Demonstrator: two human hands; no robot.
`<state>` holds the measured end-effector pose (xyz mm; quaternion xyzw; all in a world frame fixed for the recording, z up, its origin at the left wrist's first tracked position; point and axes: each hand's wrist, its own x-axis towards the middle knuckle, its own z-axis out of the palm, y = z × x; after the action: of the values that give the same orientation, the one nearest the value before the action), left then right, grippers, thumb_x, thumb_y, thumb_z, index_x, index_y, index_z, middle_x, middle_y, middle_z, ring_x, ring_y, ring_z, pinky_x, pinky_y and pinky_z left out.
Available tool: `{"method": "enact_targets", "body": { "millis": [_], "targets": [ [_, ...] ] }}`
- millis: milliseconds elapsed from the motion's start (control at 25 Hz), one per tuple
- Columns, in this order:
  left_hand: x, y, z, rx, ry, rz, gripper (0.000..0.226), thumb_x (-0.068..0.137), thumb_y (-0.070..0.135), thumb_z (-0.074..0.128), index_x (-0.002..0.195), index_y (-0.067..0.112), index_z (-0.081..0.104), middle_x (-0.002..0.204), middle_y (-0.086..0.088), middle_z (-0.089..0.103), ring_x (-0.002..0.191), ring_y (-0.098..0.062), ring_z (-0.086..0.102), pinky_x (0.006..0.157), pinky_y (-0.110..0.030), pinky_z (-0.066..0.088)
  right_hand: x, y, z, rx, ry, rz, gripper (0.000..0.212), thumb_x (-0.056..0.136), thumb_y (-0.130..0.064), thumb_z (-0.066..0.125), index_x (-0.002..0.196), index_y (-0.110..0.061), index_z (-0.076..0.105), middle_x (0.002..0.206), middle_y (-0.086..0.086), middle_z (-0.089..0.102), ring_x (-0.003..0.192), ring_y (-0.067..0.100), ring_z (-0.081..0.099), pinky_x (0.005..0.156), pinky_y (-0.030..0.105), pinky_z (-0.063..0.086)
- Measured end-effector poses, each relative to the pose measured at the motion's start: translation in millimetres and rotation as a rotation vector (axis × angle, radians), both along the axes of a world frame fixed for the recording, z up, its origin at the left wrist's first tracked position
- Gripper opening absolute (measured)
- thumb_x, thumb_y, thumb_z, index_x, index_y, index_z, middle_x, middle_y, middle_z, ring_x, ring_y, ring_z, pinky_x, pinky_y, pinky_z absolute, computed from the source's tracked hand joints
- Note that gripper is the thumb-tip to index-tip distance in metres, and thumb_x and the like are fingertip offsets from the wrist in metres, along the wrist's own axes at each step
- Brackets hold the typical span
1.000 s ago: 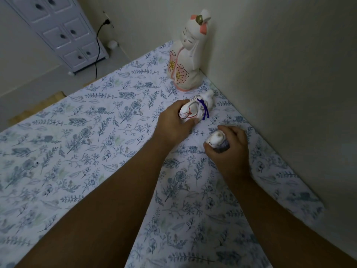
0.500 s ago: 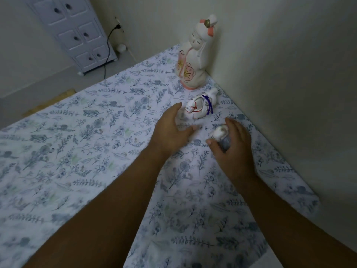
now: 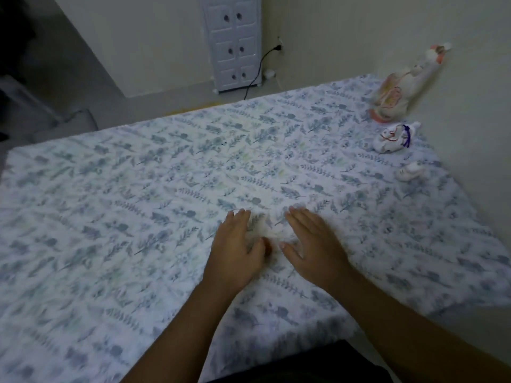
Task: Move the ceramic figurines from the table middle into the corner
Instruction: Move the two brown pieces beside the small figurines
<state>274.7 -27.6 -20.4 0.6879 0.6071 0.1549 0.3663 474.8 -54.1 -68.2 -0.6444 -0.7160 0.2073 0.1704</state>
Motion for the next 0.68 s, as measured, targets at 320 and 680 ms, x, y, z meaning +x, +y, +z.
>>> {"method": "enact_targets", "body": {
  "millis": [320, 680],
  "targets": [
    [-41.6, -7.7, -30.5, -0.058, 0.004, -0.003, 0.043, 0.087, 0.015, 0.073, 0.127, 0.014, 0.059, 0.104, 0.000, 0.064, 0.097, -0.018, 0.059, 0.078, -0.024, 0.043, -72.5, 6.1, -9.0, -0.203, 0.226, -0.192, 0.052, 0.088, -0.011, 0.071, 0.137, -0.019, 0.057, 0.116, 0.006, 0.069, 0.109, 0.024, 0.066, 0.089, 0.029, 0.053],
    [60.5, 1.3, -35.7, 0.008, -0.245, -0.184, 0.022, 0.081, 0.002, 0.068, 0.091, 0.021, 0.065, 0.081, 0.004, 0.066, 0.082, -0.017, 0.063, 0.079, -0.040, 0.057, 27.6, -44.0, 9.4, -0.152, 0.523, -0.762, 0.038, 0.079, -0.002, 0.081, 0.110, -0.020, 0.068, 0.099, -0.002, 0.071, 0.093, 0.013, 0.071, 0.087, 0.027, 0.059]
  ]
}}
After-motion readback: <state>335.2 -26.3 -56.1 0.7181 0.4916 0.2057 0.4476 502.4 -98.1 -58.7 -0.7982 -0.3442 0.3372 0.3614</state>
